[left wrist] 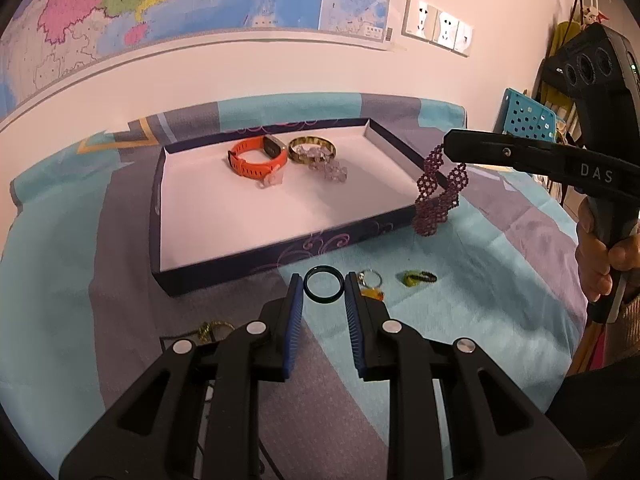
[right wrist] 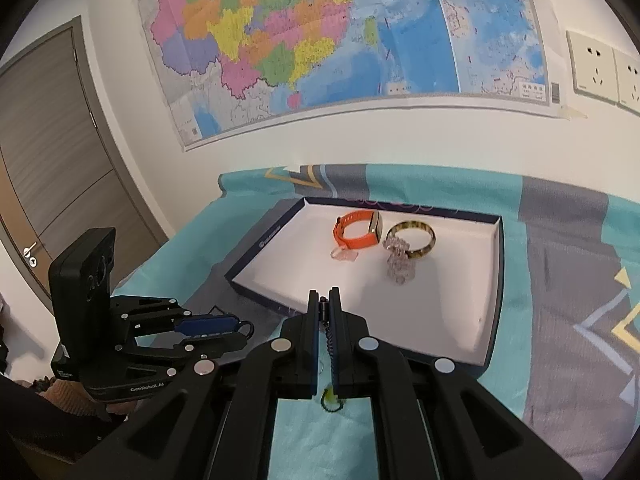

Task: Organize jewelry
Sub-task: 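Carry the black ring with the left tool over the tray while the right tool carries the necklace there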

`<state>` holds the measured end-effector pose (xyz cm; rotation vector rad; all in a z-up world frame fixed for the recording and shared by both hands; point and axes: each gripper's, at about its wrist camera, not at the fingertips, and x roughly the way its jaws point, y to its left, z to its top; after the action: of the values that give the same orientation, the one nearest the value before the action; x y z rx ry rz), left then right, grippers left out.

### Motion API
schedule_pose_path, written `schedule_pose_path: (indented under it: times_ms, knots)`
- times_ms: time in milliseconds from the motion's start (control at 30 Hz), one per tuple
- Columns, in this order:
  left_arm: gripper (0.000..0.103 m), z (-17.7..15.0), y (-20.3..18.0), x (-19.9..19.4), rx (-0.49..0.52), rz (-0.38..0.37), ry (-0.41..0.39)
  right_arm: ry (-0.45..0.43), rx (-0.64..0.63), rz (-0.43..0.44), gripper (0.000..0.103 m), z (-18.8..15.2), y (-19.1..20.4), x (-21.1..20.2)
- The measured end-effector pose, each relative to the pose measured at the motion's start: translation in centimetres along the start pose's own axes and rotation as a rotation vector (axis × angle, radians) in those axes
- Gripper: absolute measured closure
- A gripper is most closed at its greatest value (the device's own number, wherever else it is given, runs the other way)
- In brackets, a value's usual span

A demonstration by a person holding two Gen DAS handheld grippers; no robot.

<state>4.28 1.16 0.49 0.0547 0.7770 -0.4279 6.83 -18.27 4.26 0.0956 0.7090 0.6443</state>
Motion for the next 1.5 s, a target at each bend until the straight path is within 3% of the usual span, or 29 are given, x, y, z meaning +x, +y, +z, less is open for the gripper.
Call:
schedule_pose_path:
  times_ms: [667, 1500]
  knots:
    - [0.081, 3.4, 1.1, 1.3, -0.001, 0.017, -0.036, -0.012, 0.021, -0.038, 0.1, 2.6, -2.0, 1.8]
    - [0.081, 5.4, 1.9, 3.7, -0.035, 0.003, -0.014, 0.014, 0.03, -0.033, 0.1, 3.8, -2.8, 4.2]
